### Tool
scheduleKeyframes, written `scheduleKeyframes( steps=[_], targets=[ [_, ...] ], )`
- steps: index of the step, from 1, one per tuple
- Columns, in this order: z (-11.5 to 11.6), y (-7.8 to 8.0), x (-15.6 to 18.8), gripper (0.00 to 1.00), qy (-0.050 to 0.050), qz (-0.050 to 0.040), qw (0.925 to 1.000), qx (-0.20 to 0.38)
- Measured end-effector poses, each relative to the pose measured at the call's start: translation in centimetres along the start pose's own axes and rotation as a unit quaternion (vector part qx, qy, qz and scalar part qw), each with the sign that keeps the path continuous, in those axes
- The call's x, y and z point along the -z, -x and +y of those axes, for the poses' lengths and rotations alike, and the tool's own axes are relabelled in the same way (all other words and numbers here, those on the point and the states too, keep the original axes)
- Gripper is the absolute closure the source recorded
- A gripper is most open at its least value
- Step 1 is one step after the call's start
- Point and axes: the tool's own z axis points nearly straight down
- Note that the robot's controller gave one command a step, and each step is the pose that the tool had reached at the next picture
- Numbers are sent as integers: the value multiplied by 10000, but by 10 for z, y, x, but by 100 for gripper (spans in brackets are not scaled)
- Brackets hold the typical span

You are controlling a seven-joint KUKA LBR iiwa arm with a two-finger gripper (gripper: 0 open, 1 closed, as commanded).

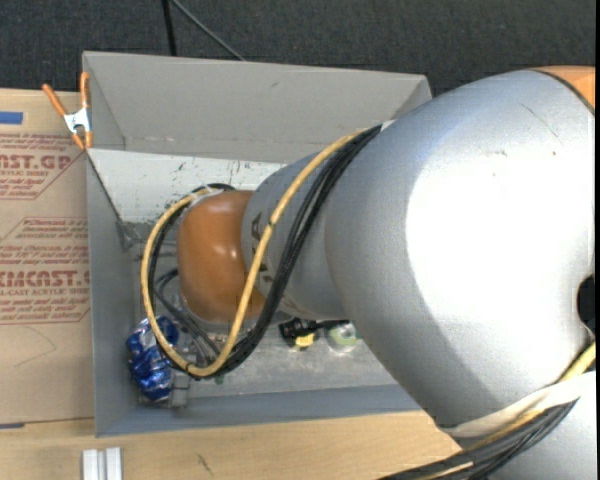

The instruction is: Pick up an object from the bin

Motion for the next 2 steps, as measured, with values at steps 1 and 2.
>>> scheduleKeyframes(
  steps=[1,2],
  targets=[
    [-1,1,0,100,-1,-6,10000,-15],
    [-19,32,129,100,31,-52,10000,-62]
  ],
)
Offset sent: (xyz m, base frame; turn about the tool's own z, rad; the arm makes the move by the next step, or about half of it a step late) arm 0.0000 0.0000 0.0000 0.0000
